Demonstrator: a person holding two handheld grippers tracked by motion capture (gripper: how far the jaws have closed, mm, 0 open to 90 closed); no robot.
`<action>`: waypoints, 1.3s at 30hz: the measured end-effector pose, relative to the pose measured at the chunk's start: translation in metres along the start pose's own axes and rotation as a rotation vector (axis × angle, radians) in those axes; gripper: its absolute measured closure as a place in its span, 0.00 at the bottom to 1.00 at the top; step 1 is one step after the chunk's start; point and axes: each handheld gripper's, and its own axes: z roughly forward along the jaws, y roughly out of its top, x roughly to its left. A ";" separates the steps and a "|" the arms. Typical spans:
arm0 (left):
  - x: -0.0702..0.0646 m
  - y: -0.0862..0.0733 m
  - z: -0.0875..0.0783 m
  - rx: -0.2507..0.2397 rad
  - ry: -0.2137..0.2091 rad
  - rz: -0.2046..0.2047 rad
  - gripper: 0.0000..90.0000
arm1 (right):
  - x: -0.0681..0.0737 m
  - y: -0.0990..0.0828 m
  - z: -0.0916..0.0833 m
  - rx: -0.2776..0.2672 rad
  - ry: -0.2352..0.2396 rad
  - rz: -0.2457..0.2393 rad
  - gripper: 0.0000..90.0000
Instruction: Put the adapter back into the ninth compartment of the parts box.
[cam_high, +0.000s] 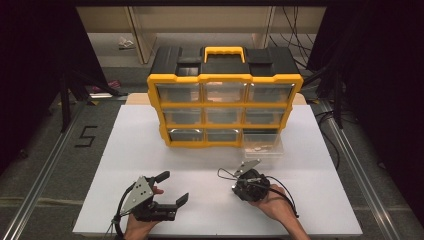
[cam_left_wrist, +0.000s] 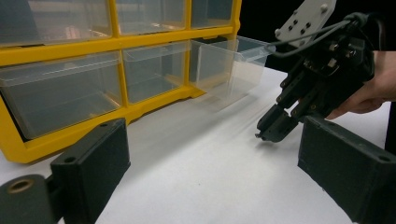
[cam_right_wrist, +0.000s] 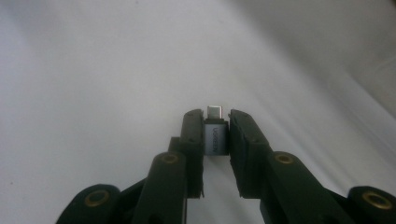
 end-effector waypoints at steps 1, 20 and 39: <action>0.000 0.000 0.000 0.000 0.000 0.000 0.09 | 0.001 0.001 -0.002 -0.009 -0.001 0.002 0.85; 0.001 0.001 -0.001 -0.011 -0.001 -0.006 0.09 | 0.004 0.008 -0.041 -0.218 -0.017 -0.020 0.85; 0.000 0.001 -0.002 -0.019 -0.001 -0.008 0.09 | -0.001 0.008 -0.065 -0.357 -0.039 -0.017 0.85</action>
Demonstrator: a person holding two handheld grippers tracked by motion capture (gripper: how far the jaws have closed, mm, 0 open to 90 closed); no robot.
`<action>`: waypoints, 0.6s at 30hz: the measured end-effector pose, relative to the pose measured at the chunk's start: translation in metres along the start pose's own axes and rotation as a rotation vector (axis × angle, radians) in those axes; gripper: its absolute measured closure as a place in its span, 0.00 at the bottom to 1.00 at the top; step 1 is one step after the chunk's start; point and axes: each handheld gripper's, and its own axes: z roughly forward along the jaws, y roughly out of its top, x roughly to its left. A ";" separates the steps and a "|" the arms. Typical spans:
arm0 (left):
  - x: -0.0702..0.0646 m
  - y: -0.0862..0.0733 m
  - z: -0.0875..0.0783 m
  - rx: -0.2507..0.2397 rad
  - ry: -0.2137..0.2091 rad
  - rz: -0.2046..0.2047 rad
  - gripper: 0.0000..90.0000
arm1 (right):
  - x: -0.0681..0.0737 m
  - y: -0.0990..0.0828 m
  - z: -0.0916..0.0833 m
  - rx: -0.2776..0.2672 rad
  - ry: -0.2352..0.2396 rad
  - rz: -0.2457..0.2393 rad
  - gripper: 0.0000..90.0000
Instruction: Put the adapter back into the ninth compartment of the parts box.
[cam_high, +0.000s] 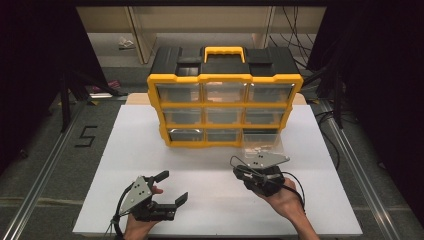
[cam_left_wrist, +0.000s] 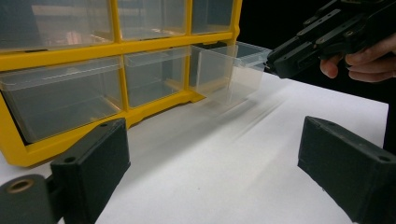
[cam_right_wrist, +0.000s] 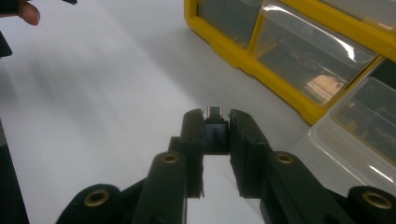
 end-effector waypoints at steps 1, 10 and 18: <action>0.000 0.000 0.000 -0.001 -0.001 -0.001 0.09 | 0.000 0.000 -0.001 -0.003 -0.002 0.004 0.85; 0.000 0.000 0.000 0.001 -0.004 0.002 0.09 | -0.004 0.001 -0.008 -0.045 -0.017 0.006 0.85; 0.001 0.000 0.000 -0.003 -0.002 -0.001 0.09 | -0.012 0.001 -0.014 -0.077 -0.035 0.025 0.85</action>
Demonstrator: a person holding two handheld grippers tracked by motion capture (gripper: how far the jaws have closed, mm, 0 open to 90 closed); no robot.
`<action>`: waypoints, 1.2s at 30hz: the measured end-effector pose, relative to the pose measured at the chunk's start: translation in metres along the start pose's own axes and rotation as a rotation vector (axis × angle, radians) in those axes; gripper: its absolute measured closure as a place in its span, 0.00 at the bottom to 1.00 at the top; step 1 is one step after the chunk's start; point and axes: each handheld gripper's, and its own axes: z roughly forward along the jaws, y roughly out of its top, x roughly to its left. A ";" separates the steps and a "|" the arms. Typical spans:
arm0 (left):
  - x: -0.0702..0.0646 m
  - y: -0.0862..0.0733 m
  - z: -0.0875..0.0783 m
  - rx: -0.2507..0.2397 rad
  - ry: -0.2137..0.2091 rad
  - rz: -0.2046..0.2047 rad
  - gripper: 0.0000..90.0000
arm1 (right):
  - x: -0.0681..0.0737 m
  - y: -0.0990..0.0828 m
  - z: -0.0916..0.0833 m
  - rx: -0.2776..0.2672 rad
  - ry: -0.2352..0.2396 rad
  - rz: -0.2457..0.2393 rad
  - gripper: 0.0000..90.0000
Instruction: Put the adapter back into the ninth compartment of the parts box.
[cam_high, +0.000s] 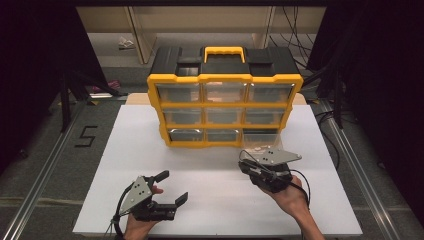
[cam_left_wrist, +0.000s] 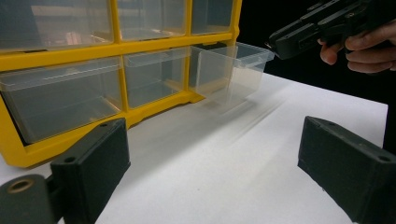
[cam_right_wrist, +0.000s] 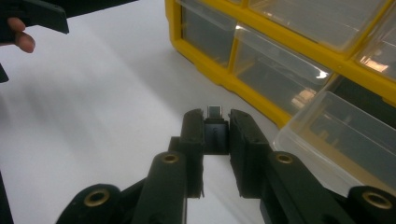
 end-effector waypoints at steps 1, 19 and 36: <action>0.000 0.000 0.000 -0.001 0.000 0.000 0.09 | -0.001 0.000 0.000 -0.003 -0.001 0.000 0.85; 0.000 0.000 0.000 -0.002 0.000 0.000 0.09 | -0.010 -0.001 -0.004 -0.025 -0.039 0.012 0.85; 0.000 0.000 0.000 -0.002 0.003 -0.003 0.09 | -0.028 0.004 0.000 -0.050 -0.082 0.034 0.85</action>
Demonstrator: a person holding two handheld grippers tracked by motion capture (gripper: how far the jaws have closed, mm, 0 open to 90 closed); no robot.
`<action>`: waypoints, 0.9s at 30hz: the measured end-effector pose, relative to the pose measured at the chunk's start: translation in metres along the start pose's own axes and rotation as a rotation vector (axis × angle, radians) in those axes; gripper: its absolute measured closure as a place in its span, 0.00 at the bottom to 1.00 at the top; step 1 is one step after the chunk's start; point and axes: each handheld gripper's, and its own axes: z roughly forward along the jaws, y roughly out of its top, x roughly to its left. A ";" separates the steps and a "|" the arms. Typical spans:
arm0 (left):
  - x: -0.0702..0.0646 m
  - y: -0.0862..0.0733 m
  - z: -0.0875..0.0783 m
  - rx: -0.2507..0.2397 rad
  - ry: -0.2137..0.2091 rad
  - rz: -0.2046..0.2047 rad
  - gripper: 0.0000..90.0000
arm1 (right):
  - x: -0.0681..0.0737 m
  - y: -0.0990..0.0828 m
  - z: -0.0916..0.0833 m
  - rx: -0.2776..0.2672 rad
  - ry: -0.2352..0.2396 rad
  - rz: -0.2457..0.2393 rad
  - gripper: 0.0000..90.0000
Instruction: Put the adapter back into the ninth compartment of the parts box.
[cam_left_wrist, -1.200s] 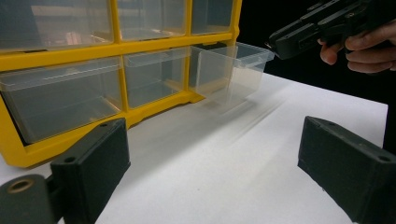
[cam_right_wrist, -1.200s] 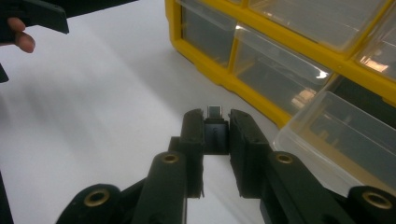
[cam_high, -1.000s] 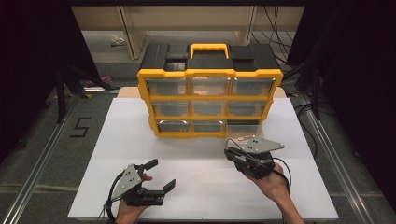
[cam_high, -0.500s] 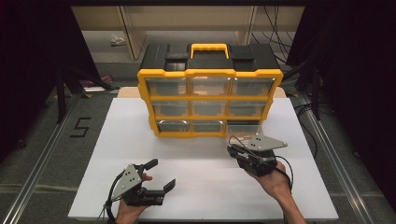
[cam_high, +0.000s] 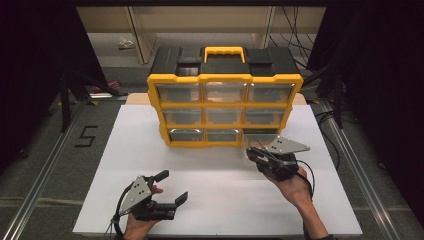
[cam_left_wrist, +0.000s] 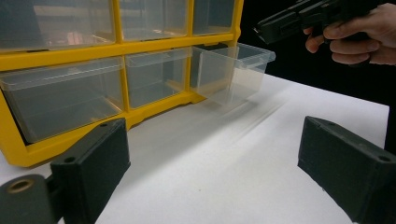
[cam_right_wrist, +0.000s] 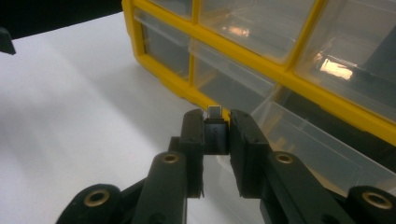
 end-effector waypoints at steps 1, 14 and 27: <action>0.000 0.000 0.000 0.000 0.001 0.001 0.09 | -0.001 0.000 0.000 -0.001 -0.003 0.001 0.85; 0.000 0.000 -0.001 -0.002 0.001 0.001 0.09 | -0.011 0.003 0.007 -0.010 -0.029 0.026 0.85; 0.000 0.000 0.000 -0.002 0.000 0.001 0.09 | -0.020 0.000 0.013 0.000 -0.058 0.050 0.85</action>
